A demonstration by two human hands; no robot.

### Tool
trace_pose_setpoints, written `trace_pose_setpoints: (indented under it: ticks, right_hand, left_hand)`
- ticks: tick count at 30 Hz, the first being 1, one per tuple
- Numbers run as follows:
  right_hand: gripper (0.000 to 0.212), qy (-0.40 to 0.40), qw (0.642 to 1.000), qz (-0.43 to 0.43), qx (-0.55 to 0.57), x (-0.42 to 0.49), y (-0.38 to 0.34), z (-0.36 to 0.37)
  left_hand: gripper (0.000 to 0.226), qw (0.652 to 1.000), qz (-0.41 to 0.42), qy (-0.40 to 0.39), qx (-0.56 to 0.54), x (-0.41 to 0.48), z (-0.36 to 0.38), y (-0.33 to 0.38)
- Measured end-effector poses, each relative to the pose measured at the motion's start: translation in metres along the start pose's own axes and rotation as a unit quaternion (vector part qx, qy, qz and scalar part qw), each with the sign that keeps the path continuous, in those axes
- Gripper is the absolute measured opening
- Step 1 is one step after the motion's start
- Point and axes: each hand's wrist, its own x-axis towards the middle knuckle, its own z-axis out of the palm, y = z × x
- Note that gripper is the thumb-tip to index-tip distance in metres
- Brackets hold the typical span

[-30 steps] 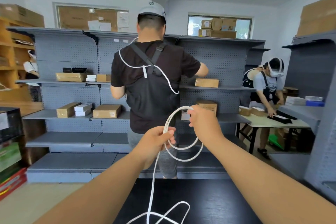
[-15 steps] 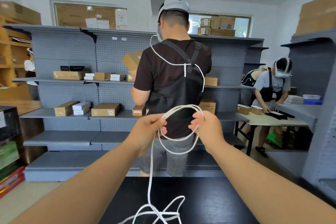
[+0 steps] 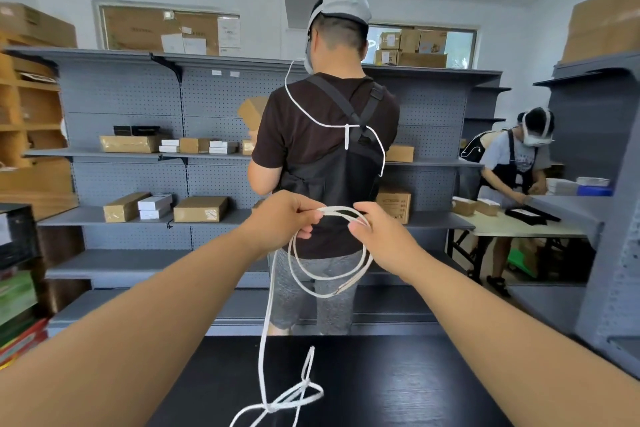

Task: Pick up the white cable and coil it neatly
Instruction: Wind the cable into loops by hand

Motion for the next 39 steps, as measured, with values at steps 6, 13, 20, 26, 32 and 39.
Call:
trace_pose_setpoints:
  ticks: [6,13,20,26,32,39]
  right_hand:
    - [0.027,-0.021,0.984,-0.051,-0.167,0.005,-0.011,0.006]
    - [0.023,-0.003,0.971,-0.048,-0.234,0.008,-0.012,0.008]
    - [0.016,0.050,0.988,-0.019,-0.143,0.008,-0.002,0.007]
    - [0.022,0.145,0.987,-0.013,-0.067,0.001,0.004,0.002]
    - [0.018,0.188,0.982,0.003,-0.013,-0.004,0.010,-0.002]
    - [0.017,0.221,0.975,-0.007,0.009,-0.005,0.008,-0.001]
  left_hand:
    - [0.023,0.998,0.022,-0.012,0.065,-0.001,0.002,0.003]
    - [0.019,1.000,0.005,0.009,-0.013,-0.010,0.012,-0.014]
    - [0.012,0.997,-0.006,0.021,-0.079,-0.023,0.030,-0.038]
    - [0.019,0.995,0.005,0.097,-0.010,-0.026,0.034,-0.041]
    - [0.014,0.991,-0.031,0.057,-0.119,-0.021,0.022,-0.037]
    - [0.017,0.984,-0.036,0.100,-0.140,-0.022,0.034,-0.030]
